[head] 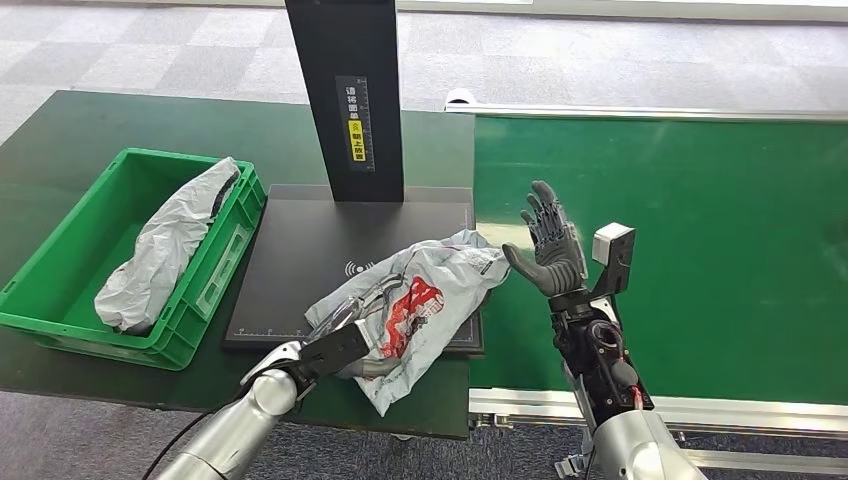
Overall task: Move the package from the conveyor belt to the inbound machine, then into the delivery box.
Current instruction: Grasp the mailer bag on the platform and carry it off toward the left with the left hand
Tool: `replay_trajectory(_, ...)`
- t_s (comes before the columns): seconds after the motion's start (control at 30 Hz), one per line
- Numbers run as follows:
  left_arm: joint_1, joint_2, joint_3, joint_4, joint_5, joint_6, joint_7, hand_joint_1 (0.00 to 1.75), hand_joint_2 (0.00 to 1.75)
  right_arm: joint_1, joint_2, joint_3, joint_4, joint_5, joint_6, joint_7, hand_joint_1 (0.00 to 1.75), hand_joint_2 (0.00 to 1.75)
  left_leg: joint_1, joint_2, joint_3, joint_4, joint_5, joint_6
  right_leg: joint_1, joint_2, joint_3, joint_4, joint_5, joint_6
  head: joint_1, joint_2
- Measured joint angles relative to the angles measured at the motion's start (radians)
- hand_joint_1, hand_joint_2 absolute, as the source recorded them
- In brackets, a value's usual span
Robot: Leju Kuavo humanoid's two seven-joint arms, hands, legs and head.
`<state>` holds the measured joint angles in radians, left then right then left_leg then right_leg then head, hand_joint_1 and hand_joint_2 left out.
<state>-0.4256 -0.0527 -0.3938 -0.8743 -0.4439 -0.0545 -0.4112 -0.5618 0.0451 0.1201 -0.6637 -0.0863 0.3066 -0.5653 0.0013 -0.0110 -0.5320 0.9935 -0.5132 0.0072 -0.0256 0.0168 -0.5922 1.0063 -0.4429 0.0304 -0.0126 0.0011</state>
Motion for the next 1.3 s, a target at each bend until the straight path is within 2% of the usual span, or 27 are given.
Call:
replay_trajectory(0.13, -0.012, 0.001, -0.02, 0.016, -0.141, 0.053, 0.092, 0.0, 1.75, 0.007, -0.006, 0.004, -0.004, 0.016, -0.022, 0.008, 0.0, 1.75, 0.0, -0.001, 0.001, 0.0, 0.0, 0.0, 0.0, -0.001, 0.002, 0.0, 0.0, 0.0, 0.0, 0.0)
replay_trajectory(0.17, -0.014, 0.0, -0.024, 0.021, -0.184, 0.076, 0.12, 0.36, 1.75, 0.012, -0.009, 0.008, -0.008, 0.027, -0.03, 0.01, 0.0, 1.75, 0.0, -0.001, 0.002, 0.0, 0.0, 0.0, 0.0, -0.001, 0.003, 0.0, 0.0, 0.0, 0.0, 0.0)
replay_trajectory(0.27, -0.007, -0.001, -0.024, 0.028, -0.278, 0.144, 0.168, 1.64, 1.75, 0.033, -0.024, 0.021, -0.03, 0.058, -0.046, 0.026, 0.0, 1.75, 0.0, 0.0, 0.003, 0.0, -0.001, 0.0, 0.0, -0.001, 0.004, 0.0, 0.0, 0.0, 0.0, 0.0)
replay_trajectory(0.3, -0.001, -0.002, -0.019, 0.027, -0.293, 0.163, 0.171, 1.71, 1.75, 0.042, -0.029, 0.024, -0.039, 0.064, -0.049, 0.033, 0.0, 1.75, 0.0, 0.0, 0.003, 0.0, -0.001, 0.0, 0.0, 0.0, 0.005, 0.0, 0.0, 0.0, 0.0, 0.0)
replay_trajectory(0.53, 0.076, -0.007, 0.085, -0.063, -0.234, 0.229, 0.108, 1.75, 1.75, 0.139, -0.064, 0.026, -0.09, 0.031, -0.062, 0.073, 0.0, 1.75, 0.0, 0.0, 0.006, 0.0, -0.001, -0.001, 0.001, 0.0, 0.004, 0.0, 0.0, 0.0, 0.0, 0.0)
replay_trajectory(0.7, 0.11, -0.01, 0.141, -0.113, -0.158, 0.222, 0.057, 1.75, 1.75, 0.23, -0.077, 0.018, -0.133, -0.008, -0.087, 0.066, 0.0, 1.75, 0.001, 0.0, 0.003, 0.0, -0.001, -0.001, 0.001, 0.0, 0.002, 0.0, 0.0, 0.0, 0.0, 0.0)
replay_trajectory(0.87, 0.116, -0.012, 0.153, -0.122, -0.143, 0.224, 0.042, 1.75, 1.75, 0.254, -0.08, 0.01, -0.161, -0.018, -0.088, 0.068, 0.0, 1.75, 0.001, 0.0, 0.002, 0.0, -0.001, -0.001, 0.001, 0.0, 0.001, 0.0, 0.0, 0.0, 0.0, 0.0)
replay_trajectory(1.0, 0.148, -0.018, 0.196, -0.166, -0.078, 0.233, -0.028, 1.75, 1.75, 0.316, -0.081, -0.033, -0.264, -0.028, -0.077, 0.091, 0.0, 1.75, 0.0, 0.0, 0.0, 0.0, -0.001, -0.001, 0.0, 0.0, -0.001, 0.0, -0.001, 0.0, 0.0, 0.0)
replay_trajectory(1.13, 0.156, -0.019, 0.204, -0.178, -0.071, 0.24, -0.042, 1.75, 1.75, 0.324, -0.081, -0.04, -0.282, -0.028, -0.076, 0.092, 0.0, 1.75, 0.0, 0.0, 0.0, 0.0, -0.001, -0.001, 0.0, 0.0, -0.001, 0.0, -0.001, 0.0, 0.0, 0.0)
replay_trajectory(1.3, 0.18, -0.022, 0.217, -0.226, 0.0, 0.303, -0.159, 1.75, 1.75, 0.324, -0.081, -0.05, -0.284, -0.028, -0.076, 0.092, 0.0, 1.75, 0.0, 0.0, -0.001, 0.0, -0.001, -0.001, 0.0, 0.0, -0.002, 0.0, -0.001, 0.0, 0.0, 0.0)
